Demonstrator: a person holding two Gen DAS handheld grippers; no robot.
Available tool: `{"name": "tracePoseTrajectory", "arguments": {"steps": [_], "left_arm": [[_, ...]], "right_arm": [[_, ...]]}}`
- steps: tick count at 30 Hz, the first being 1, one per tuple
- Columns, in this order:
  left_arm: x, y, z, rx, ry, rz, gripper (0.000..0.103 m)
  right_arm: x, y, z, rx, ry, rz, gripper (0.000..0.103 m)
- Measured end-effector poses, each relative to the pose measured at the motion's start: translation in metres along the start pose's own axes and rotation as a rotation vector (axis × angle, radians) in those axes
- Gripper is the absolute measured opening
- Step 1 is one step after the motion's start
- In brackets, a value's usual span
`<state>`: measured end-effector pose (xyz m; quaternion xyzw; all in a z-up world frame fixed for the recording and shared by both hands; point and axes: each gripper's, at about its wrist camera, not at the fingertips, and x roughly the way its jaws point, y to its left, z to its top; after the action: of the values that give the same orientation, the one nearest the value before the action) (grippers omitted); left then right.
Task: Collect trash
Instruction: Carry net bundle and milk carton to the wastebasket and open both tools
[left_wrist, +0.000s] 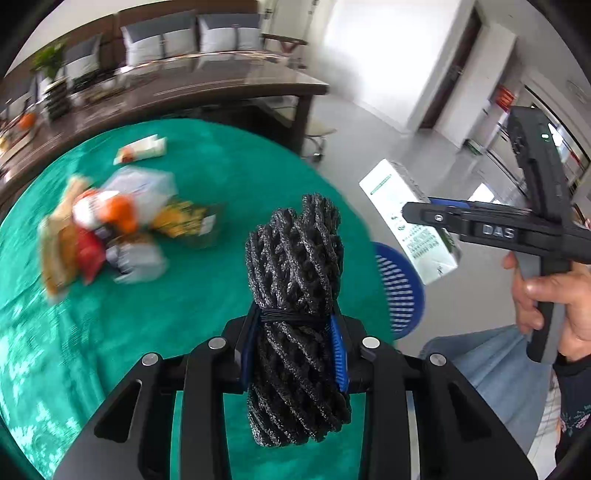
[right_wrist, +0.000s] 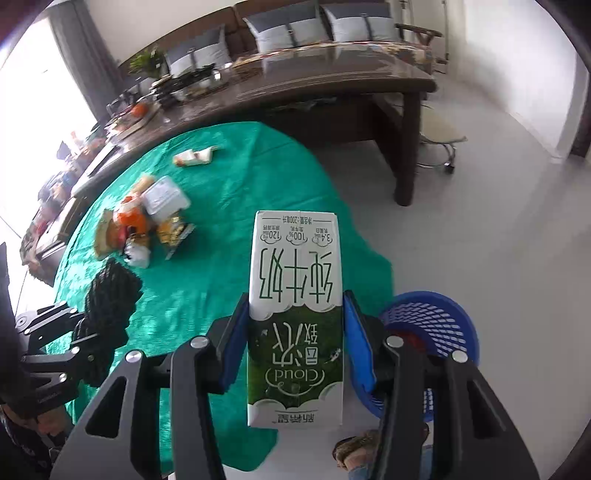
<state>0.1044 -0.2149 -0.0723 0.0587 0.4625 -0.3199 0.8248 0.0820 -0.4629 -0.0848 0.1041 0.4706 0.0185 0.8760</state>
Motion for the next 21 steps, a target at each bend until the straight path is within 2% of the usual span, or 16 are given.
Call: {"name": "tracePoseTrajectory", "arguments": {"steps": [5, 11, 15, 21], "left_arm": [[0.038, -0.066, 0.026, 0.06, 0.023, -0.083, 0.032], [0.095, -0.135, 0.047, 0.108, 0.071, -0.163, 0.033], [0.134, -0.16, 0.052, 0.124, 0.102, -0.167, 0.033], [0.177, -0.172, 0.056, 0.104, 0.131, -0.167, 0.034]], "right_arm": [[0.006, -0.071, -0.01, 0.093, 0.016, -0.091, 0.048], [0.023, -0.127, -0.028, 0.161, 0.047, -0.148, 0.048], [0.036, -0.154, -0.037, 0.204, 0.062, -0.155, 0.048], [0.047, -0.18, -0.046, 0.269, 0.065, -0.127, 0.048]]}}
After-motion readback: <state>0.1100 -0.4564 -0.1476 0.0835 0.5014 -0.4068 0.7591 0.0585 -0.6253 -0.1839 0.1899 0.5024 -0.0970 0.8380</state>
